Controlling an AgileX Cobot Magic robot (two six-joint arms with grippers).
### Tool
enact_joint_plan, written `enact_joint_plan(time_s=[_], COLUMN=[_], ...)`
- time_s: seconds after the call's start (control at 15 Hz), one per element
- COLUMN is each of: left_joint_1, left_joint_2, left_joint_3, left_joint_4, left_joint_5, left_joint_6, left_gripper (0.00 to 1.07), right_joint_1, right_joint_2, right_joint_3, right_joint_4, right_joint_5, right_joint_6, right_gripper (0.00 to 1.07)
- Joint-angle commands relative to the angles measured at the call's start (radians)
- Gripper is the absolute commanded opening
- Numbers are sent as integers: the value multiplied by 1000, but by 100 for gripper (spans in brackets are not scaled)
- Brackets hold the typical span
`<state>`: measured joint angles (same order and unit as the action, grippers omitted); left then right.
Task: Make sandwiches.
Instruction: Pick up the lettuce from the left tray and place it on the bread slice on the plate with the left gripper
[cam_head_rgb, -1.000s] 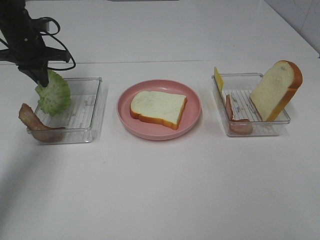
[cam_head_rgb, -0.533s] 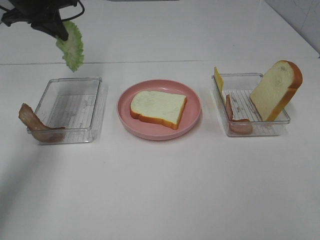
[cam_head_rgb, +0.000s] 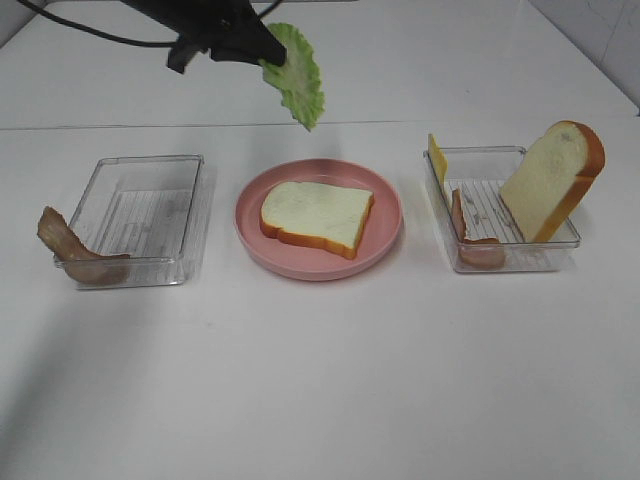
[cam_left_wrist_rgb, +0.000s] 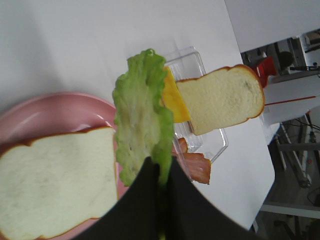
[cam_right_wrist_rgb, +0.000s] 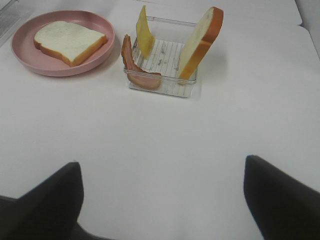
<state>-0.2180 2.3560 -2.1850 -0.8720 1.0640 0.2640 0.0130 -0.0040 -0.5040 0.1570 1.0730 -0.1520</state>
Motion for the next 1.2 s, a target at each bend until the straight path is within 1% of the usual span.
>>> enact_joint_plan(time_s=[0.07,0.33,0.53,0.6,0.67,0.8,1.0,1.07,1.2], left_joint_1=[-56,-132,-133,-129,-129,-129,-129,-129,-129], left_joint_2=[52,134,143,143,143,143,143,143,143], left_joint_3=[-2,-2,-2,-2,-2,-2,-2,-2,-2], left_joint_4=[-73,-72,-35,-4,38,141,223,278,315], left_joint_5=[-2,5,17,32,50,55,48,41,11], left_joint_6=[11,10,-1,-5,-21,-51,-73,-77,-100], left_gripper=[0,0,0,0,0,0,0,0,0], right_joint_1=[-6,-6,-6,-6,-6,-6,-6,-6,-6], right_joint_2=[-20,-20,-20,-20,-20,-20,-20,-20,-20], right_joint_3=[0,0,0,0,0,0,0,0,0], right_joint_4=[1,1,1,1,1,1,1,1,1], right_joint_5=[-8,-8,-8,-8,-8,-8,-8,-8,-8], right_joint_6=[-6,-6,-6,-6,-6,-6,-6,-6,-6], right_gripper=[77,77,77,77,77,77,77,77,77])
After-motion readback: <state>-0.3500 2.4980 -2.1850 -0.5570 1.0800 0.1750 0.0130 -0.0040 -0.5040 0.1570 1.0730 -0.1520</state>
